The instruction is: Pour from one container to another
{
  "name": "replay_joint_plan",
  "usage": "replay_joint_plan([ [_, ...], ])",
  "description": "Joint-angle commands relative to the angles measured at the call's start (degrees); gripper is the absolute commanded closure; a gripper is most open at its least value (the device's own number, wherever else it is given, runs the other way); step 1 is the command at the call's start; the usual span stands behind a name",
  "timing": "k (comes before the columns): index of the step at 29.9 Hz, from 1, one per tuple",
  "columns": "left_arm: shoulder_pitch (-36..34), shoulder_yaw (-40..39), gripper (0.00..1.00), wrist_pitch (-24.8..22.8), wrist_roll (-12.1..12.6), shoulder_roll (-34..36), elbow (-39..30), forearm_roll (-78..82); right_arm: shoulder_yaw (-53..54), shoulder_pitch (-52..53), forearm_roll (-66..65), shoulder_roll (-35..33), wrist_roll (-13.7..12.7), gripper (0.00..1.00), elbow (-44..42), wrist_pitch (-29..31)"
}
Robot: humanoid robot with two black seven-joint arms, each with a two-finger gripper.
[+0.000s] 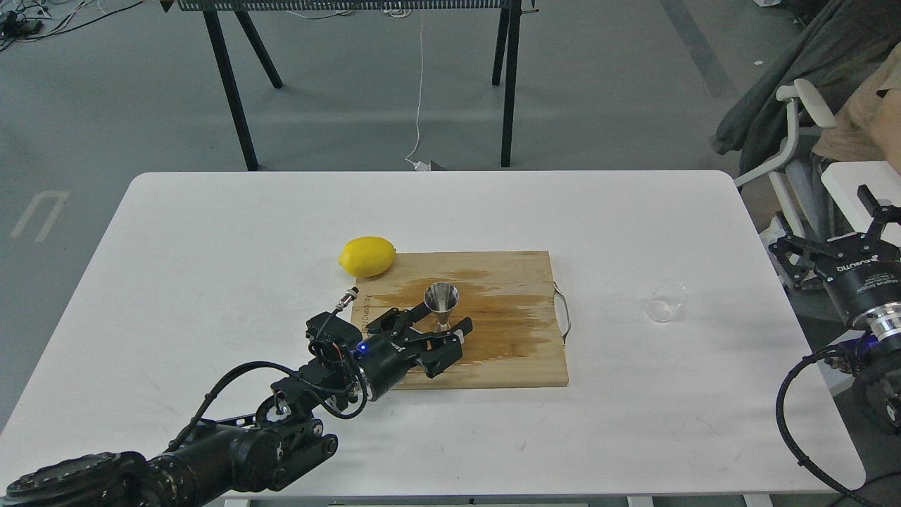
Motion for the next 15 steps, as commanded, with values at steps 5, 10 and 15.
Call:
replay_joint_plan([
  [5,0.1,0.0,0.08,0.0,0.0,1.8,-1.6,0.0,0.0,0.0,0.0,0.0,0.0,0.01,0.0,0.0],
  [10,1.1,0.0,0.08,0.0,0.0,4.5,-4.7,0.0,-0.1,-0.1,0.0,0.0,0.0,0.01,-0.1,0.0],
  [15,1.5,0.0,0.08,0.0,0.0,4.8,-5.2,0.0,-0.1,-0.1,0.0,0.0,0.0,0.01,0.0,0.0],
])
